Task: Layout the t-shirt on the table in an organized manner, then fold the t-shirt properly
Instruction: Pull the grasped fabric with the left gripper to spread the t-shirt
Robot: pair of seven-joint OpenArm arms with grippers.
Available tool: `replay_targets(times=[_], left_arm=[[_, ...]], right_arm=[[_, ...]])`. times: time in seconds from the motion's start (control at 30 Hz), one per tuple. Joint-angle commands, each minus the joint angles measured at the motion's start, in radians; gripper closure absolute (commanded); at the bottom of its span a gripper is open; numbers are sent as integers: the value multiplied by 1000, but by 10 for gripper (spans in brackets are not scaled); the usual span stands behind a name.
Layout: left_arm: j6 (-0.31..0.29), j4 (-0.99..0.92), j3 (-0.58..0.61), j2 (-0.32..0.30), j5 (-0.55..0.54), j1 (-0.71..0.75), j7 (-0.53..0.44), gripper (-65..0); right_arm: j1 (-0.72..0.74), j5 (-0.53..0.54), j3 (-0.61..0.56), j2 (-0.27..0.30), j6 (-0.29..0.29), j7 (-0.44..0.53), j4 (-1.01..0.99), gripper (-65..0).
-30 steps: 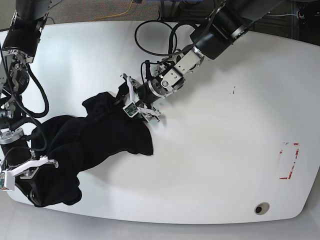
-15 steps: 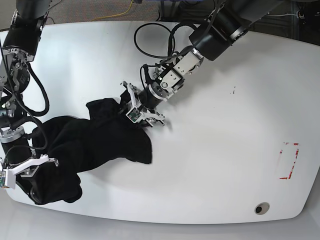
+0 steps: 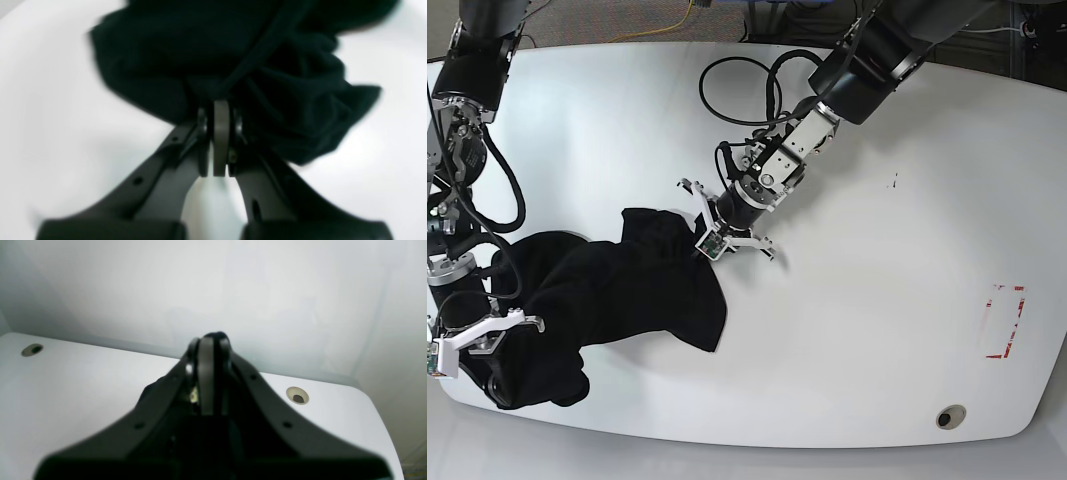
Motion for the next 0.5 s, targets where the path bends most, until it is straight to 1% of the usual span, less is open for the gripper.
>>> replay_targets(times=[0.0,0.13,0.3,0.47], left_arm=[[2,34,-24,11,0,-21,-26,0],[2,95,-53,-27,0,-16,-26,0],[2,210,-112,-50,-2,16,-26,0],[2,313,-165,-98,0,36,-23,0]], right_arm=[[20,-4,11,7,0,41,13,0],[11,-5,11,4,0,41,13,0],[4,-5,11,-4,0,41,13,0],[-3,-5,13,-15,0,41,13,0]])
